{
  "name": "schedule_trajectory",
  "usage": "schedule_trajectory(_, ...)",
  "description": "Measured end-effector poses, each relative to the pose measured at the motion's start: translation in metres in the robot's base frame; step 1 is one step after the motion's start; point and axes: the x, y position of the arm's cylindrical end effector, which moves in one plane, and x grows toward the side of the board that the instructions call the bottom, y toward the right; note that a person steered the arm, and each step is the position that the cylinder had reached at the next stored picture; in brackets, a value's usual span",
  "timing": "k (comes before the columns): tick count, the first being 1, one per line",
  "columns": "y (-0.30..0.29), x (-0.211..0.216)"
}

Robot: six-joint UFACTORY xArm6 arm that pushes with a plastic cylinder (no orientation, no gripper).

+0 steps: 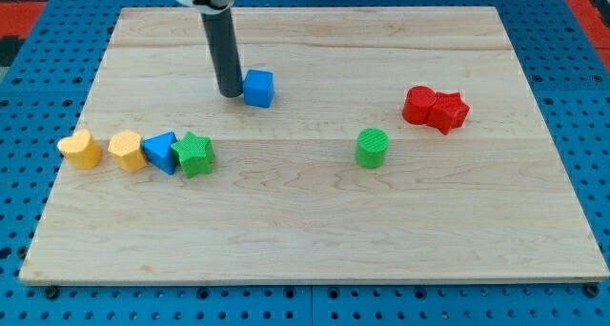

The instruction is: Move the blue cube to the top of the red star

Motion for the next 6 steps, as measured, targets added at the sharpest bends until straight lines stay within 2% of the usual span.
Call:
schedule_trajectory(2, 0.152, 0.008)
schedule_trajectory(3, 0.081, -0.018)
schedule_trajectory(4, 0.083, -0.040)
schedule_trajectory(5, 0.212, -0.023)
schedule_trajectory(6, 0.250, -0.025)
